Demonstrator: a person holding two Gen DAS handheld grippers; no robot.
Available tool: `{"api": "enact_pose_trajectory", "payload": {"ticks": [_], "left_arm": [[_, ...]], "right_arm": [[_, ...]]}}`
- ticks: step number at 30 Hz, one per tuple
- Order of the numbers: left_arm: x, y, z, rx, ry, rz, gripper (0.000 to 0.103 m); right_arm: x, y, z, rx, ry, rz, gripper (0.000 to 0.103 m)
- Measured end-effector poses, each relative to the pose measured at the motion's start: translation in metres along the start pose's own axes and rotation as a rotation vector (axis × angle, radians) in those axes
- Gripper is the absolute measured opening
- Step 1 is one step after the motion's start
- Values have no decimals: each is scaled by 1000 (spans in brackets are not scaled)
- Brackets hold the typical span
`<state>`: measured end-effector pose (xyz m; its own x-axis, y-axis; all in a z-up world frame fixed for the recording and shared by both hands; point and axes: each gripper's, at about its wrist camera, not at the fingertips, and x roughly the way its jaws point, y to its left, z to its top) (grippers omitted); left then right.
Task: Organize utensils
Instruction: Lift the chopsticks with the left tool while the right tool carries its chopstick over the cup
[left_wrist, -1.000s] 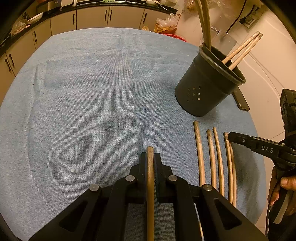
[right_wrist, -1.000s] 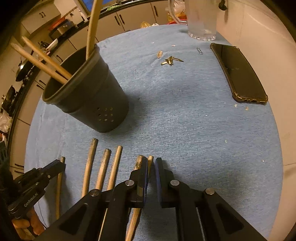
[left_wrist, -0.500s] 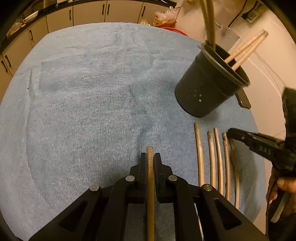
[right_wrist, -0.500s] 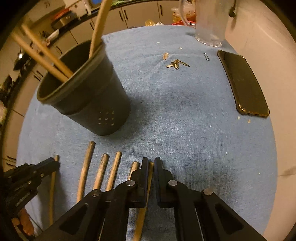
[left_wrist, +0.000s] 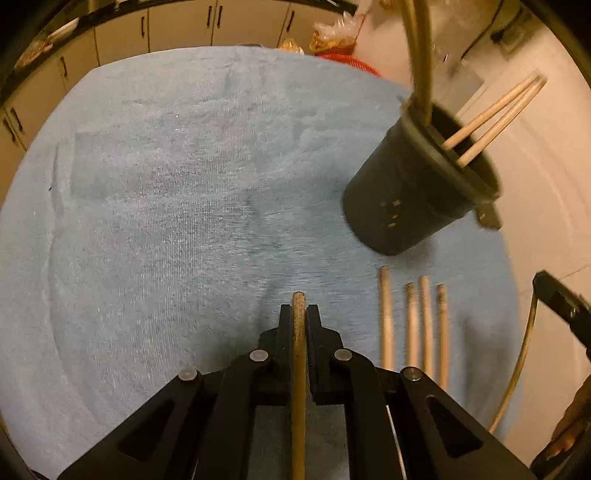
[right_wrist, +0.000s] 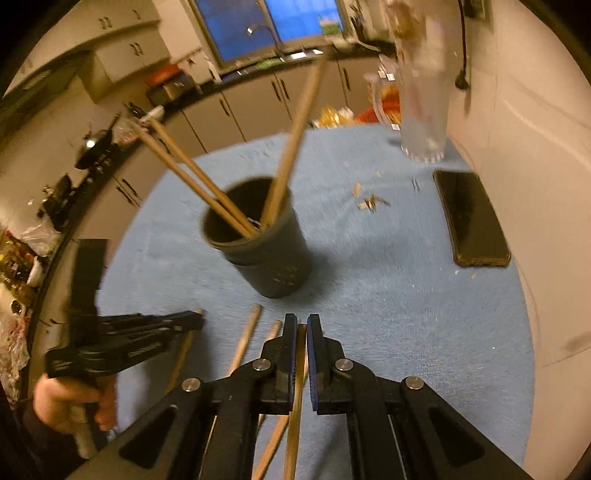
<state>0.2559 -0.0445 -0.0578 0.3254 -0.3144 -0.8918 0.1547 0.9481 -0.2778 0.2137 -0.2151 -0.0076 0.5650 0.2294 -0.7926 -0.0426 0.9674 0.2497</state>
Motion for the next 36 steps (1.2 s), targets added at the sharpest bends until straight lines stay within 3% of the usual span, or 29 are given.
{"api": "enact_pose_trajectory", "payload": {"ticks": [11,21,36], "left_arm": [[-111,-20,-8,60,-241,-71,7],[-198,-47,-16,117,-431,-106,7],[-207,-49,-14,109,-497,-54,7]], "right_arm": [[-89,10,-1,-51,-179,75,6],[-141,23,0,-107,-292,75,6],[-169,31,6,-146,-357,53,6]]}}
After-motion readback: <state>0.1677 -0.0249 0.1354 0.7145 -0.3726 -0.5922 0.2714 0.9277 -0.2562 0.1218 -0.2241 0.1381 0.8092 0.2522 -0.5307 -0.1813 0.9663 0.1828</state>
